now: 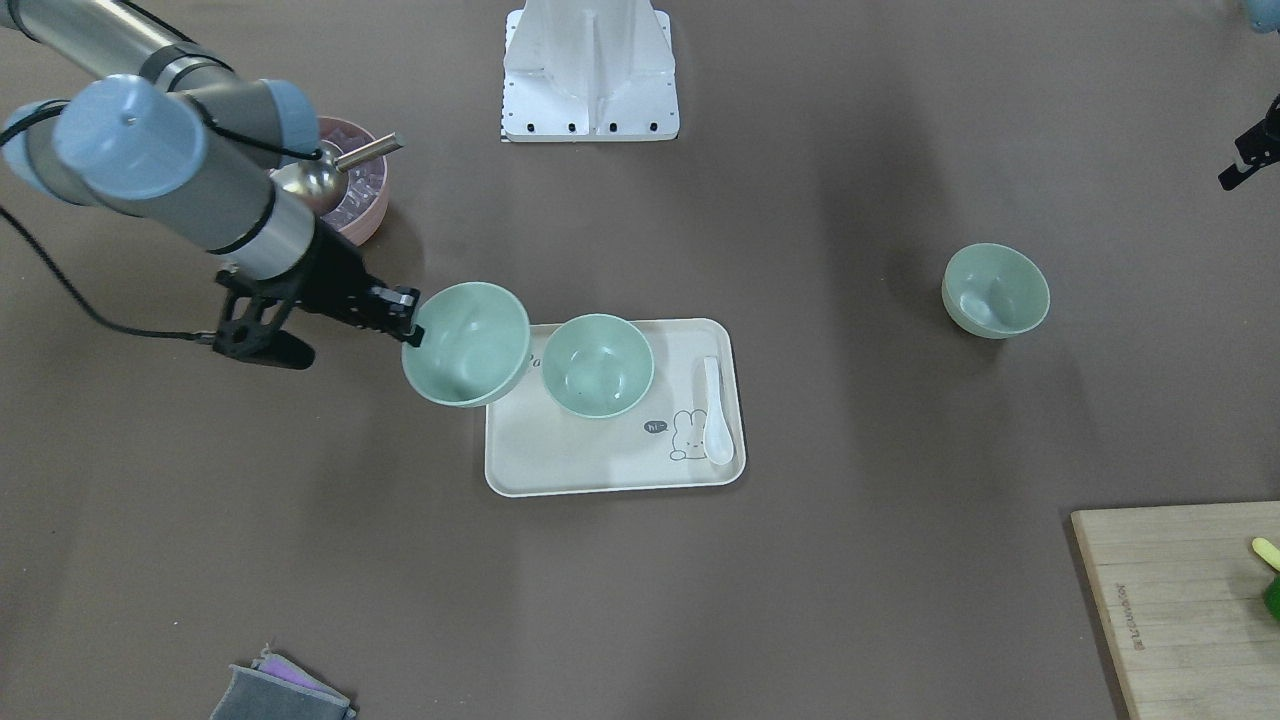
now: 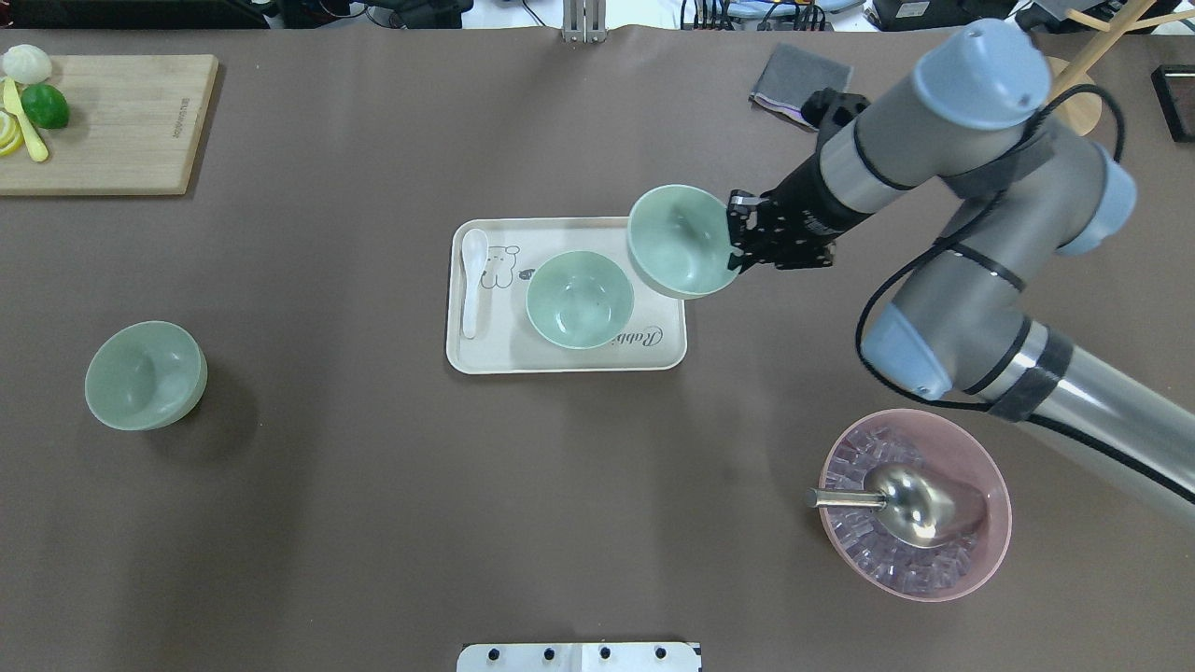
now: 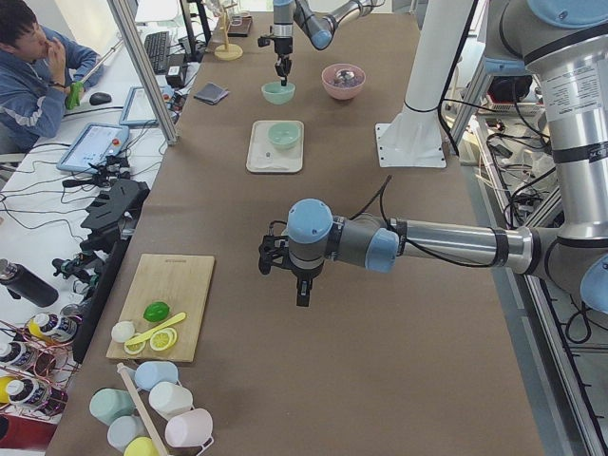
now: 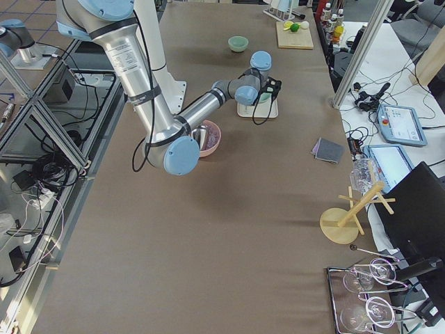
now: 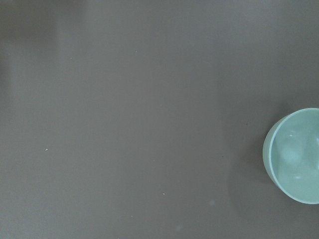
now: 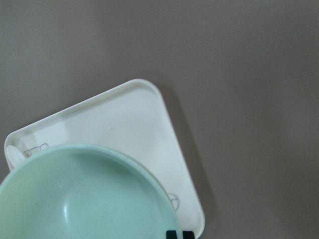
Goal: Stack green bowls together
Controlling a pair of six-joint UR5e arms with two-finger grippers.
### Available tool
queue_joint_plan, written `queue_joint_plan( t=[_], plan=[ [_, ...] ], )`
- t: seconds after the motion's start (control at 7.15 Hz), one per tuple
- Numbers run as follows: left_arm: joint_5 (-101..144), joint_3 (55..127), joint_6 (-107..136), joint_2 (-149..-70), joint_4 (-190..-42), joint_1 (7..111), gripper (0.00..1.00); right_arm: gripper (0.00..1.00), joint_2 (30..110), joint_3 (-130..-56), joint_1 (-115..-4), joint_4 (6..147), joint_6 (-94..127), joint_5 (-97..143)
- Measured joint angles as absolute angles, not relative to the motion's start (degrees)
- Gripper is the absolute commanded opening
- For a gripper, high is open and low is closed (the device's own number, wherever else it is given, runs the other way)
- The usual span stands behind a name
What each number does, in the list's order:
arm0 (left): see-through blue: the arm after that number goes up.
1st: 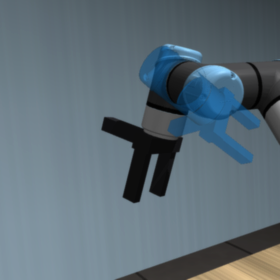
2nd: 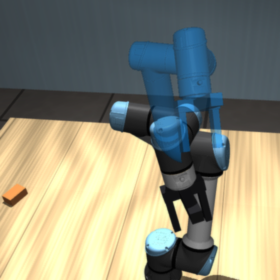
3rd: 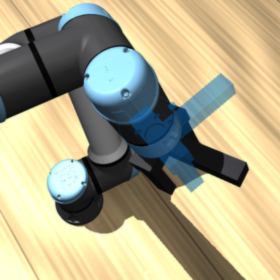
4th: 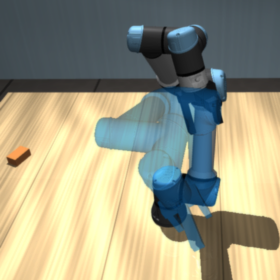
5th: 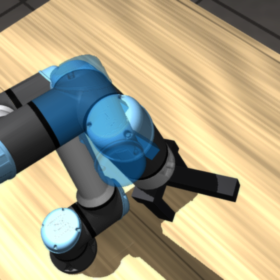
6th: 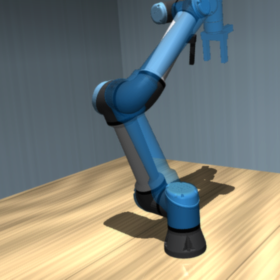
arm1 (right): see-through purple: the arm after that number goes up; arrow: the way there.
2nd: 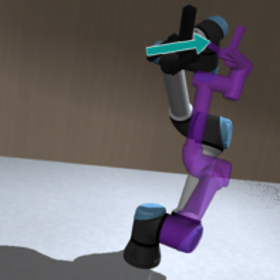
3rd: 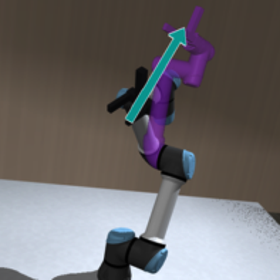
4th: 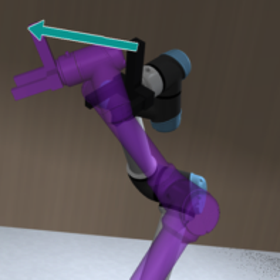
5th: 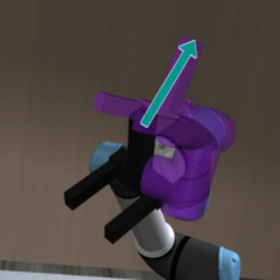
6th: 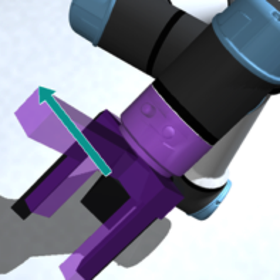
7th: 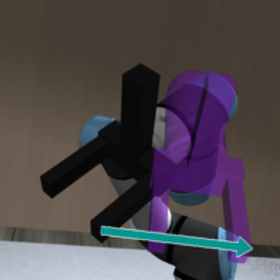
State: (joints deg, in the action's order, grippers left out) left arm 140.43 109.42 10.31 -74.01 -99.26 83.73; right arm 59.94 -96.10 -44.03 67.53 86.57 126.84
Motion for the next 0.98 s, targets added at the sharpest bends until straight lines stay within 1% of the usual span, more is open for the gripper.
queue_joint_plan(
  t=[0.14, 0.42, 0.56, 0.7, 0.84, 0.98],
  plan=[
    [140.4, 109.4, 10.3, -74.1, -99.2, 83.7, 0.97, 0.00, 57.8, -95.7, -41.0, 67.6, 89.2, 123.3],
    [140.5, 109.4, 10.4, -74.1, -99.2, 83.5, 0.97, 0.00, 55.5, -94.5, -38.3, 67.4, 91.0, 119.4],
    [140.5, 109.4, 10.6, -74.1, -99.2, 82.9, 0.97, 0.44, 55.0, -93.9, -37.7, 67.4, 91.3, 118.3],
    [140.5, 109.3, 12.5, -74.5, -99.5, 81.0, 0.97, 0.45, 54.2, -93.2, -37.1, 67.3, 92.4, 117.0],
    [140.3, 109.1, 17.5, -75.4, -101.3, 77.5, 0.97, 0.99, 53.1, -91.9, -36.9, 67.2, 94.3, 116.3],
    [140.0, 108.3, 25.3, -76.1, -106.5, 72.6, 0.97, 1.00, 52.1, -90.6, -36.8, 67.0, 95.4, 116.0]
  ],
)
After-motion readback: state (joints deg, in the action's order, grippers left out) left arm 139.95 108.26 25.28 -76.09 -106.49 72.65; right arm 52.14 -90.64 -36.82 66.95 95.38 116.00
